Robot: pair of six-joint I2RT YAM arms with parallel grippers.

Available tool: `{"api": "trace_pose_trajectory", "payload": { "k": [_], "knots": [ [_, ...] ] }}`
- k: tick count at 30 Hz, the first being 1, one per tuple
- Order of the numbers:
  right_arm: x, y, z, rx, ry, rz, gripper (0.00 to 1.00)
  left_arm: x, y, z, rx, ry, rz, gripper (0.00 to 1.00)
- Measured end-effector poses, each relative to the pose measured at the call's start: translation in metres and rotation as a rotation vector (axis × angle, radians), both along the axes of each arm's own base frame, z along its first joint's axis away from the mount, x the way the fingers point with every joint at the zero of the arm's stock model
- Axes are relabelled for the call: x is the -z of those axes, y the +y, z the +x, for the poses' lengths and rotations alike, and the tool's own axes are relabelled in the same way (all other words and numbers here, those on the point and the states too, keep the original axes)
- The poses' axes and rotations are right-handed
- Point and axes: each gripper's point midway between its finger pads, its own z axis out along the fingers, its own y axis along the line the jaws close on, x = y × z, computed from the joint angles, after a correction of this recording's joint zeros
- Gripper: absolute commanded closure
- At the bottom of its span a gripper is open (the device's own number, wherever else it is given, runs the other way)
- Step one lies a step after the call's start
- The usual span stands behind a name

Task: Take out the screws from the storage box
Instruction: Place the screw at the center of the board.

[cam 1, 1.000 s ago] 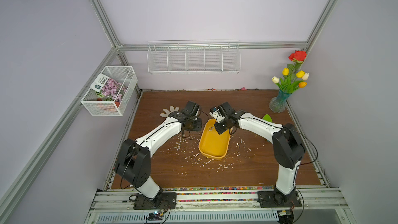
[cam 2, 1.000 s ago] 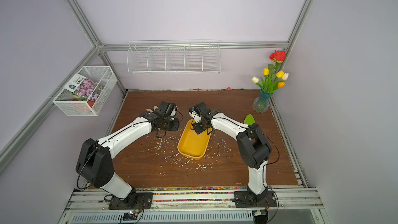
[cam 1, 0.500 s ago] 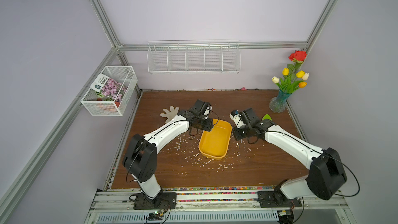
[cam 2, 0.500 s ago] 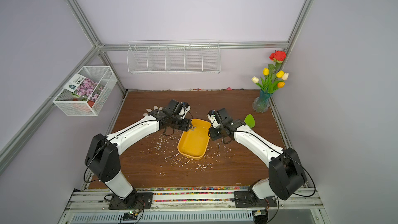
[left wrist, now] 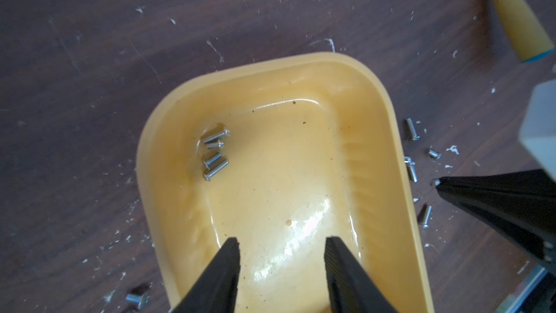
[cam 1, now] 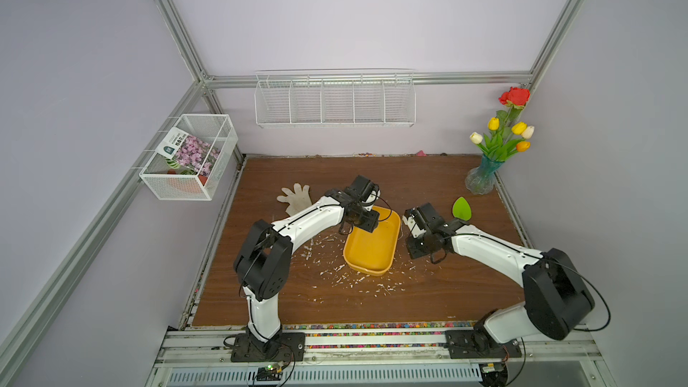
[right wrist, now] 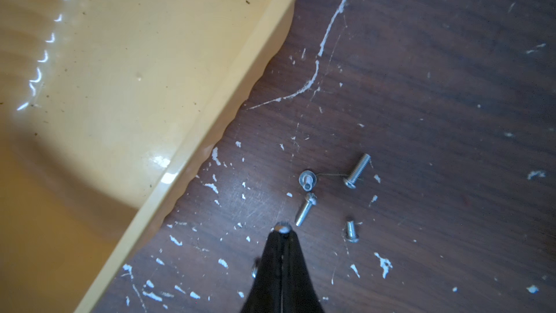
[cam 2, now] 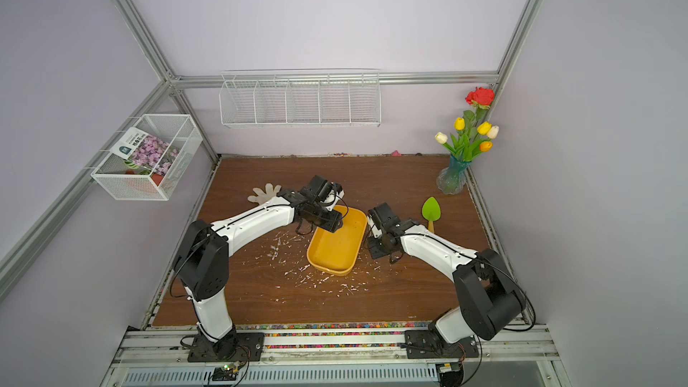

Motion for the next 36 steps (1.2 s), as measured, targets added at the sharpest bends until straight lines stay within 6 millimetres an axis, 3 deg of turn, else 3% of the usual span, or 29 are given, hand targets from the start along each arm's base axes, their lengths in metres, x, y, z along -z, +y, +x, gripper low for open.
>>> {"api": "trace_pose_trajectory", "payload": {
  "k": [5, 10, 18, 25, 30, 36],
  "knots": [
    [0.008, 0.000, 0.001, 0.011, 0.019, -0.007, 0.99, 0.020, 0.002, 0.000, -0.002, 0.001, 0.065, 0.51],
    [0.014, 0.000, 0.000, 0.022, 0.036, -0.012, 0.91, 0.034, 0.008, 0.004, -0.021, -0.002, 0.115, 0.53],
    [0.025, -0.001, -0.001, 0.037, 0.066, -0.025, 0.81, 0.041, 0.012, 0.011, -0.042, -0.014, 0.154, 0.54],
    [0.028, -0.001, -0.001, 0.040, 0.071, -0.027, 0.79, 0.043, 0.013, 0.014, -0.054, -0.024, 0.169, 0.54],
    [0.021, -0.001, 0.002, 0.050, 0.047, -0.022, 0.78, 0.043, 0.015, 0.018, -0.071, -0.038, 0.179, 0.53],
    [-0.007, 0.003, 0.013, 0.058, -0.038, 0.019, 0.78, 0.050, 0.010, 0.027, -0.080, -0.040, 0.195, 0.53]
  ]
}}
